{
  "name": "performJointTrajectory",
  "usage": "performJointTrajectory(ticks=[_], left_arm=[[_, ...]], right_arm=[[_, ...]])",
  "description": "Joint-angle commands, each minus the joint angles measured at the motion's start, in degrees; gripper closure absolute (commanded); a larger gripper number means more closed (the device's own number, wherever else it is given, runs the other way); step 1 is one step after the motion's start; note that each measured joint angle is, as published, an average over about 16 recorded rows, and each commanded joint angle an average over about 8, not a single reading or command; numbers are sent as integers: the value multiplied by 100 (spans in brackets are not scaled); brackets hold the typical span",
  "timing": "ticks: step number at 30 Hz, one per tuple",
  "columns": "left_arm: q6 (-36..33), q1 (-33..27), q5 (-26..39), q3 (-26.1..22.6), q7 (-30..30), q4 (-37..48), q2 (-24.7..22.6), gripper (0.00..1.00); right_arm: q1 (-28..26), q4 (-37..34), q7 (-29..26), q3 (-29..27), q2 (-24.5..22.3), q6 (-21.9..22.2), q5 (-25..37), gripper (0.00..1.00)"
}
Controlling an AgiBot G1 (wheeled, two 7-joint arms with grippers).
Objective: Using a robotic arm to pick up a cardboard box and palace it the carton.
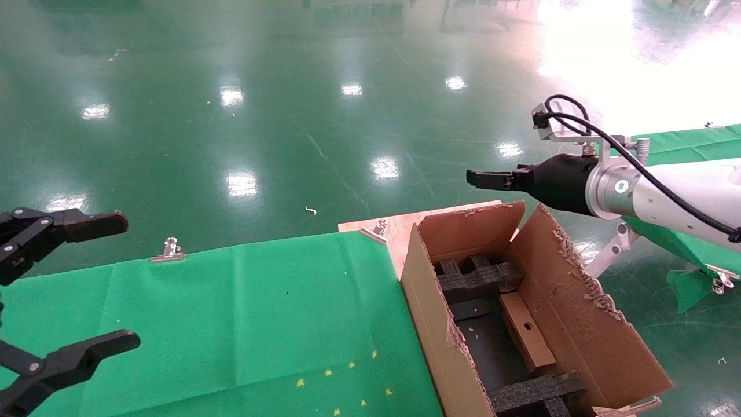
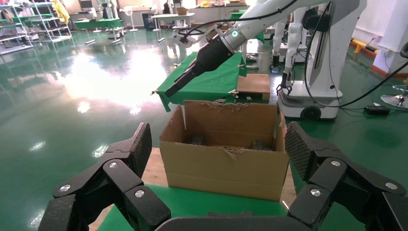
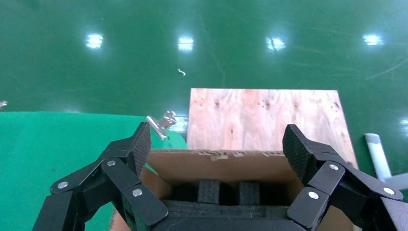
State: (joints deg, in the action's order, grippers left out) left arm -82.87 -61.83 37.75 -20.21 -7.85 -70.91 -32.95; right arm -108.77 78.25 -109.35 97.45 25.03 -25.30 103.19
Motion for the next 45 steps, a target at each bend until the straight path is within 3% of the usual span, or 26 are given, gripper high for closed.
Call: performJointTrajectory(ticks=[1,7,45], left_arm=[[0,0,0,0,0,0,0,0],[0,0,0,0,0,0,1,0],[0,0,0,-1,0,1,1,0]], right_arm=[[4,-7,-26,27,-1,7,7,0],[309,-36,615,-505,64,-384,-388,0],[3322,-330,6929,-5721,703,-4246,-4312,0]])
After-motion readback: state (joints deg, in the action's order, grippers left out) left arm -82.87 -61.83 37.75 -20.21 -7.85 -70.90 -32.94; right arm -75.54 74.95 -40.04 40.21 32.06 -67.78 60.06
